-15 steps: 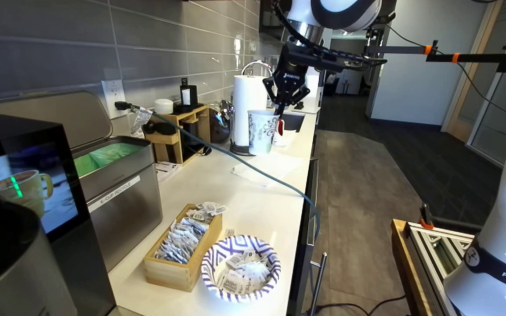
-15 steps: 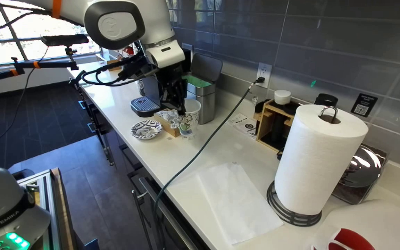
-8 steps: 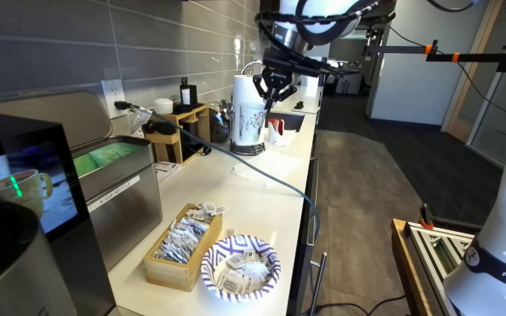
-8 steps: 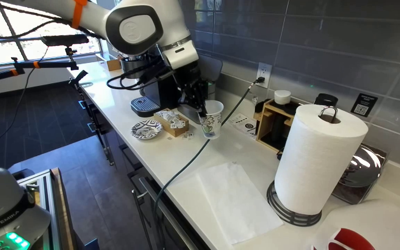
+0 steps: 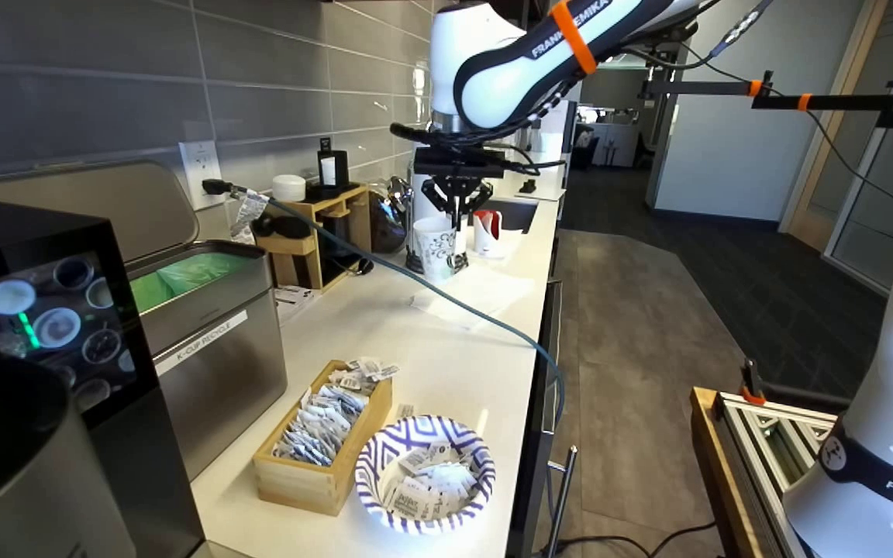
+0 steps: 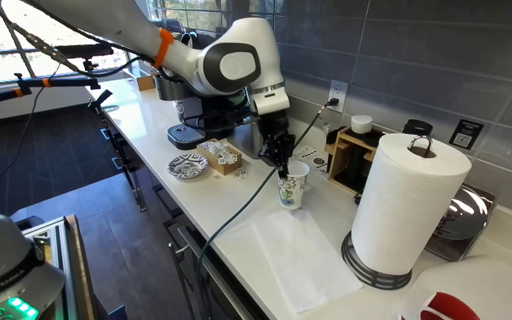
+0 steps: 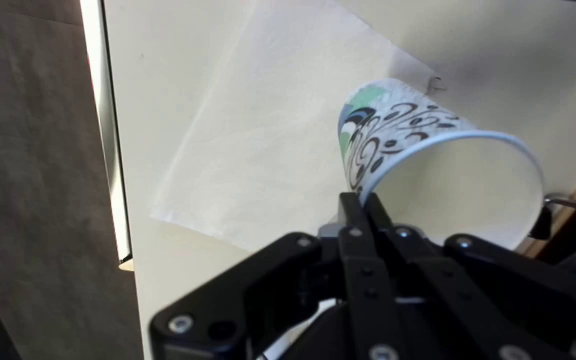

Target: Move the cup to the right

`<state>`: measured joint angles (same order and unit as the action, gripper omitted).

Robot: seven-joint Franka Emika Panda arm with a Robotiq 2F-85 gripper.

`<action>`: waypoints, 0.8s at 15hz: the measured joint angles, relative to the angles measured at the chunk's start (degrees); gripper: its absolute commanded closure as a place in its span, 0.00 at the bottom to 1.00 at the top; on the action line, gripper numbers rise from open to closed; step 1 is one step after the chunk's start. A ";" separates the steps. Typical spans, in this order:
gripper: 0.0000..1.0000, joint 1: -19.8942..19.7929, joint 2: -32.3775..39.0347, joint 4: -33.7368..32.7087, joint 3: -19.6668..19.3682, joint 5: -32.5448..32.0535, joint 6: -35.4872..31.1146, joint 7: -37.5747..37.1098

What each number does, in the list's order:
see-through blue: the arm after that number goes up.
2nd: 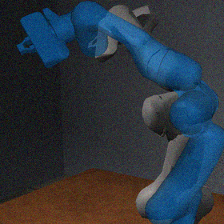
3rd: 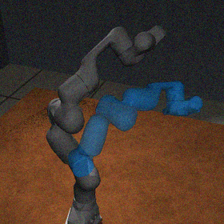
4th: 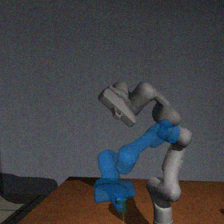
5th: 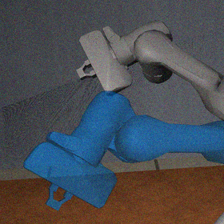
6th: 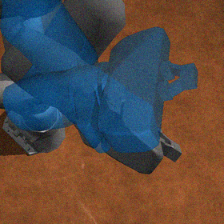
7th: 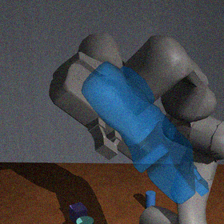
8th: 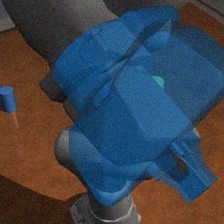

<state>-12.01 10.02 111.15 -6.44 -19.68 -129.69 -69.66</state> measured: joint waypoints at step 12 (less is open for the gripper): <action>0.99 1.09 13.35 -16.02 -5.36 14.70 9.53 -7.14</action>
<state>-10.91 23.37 95.12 -11.80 -4.98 -120.16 -76.80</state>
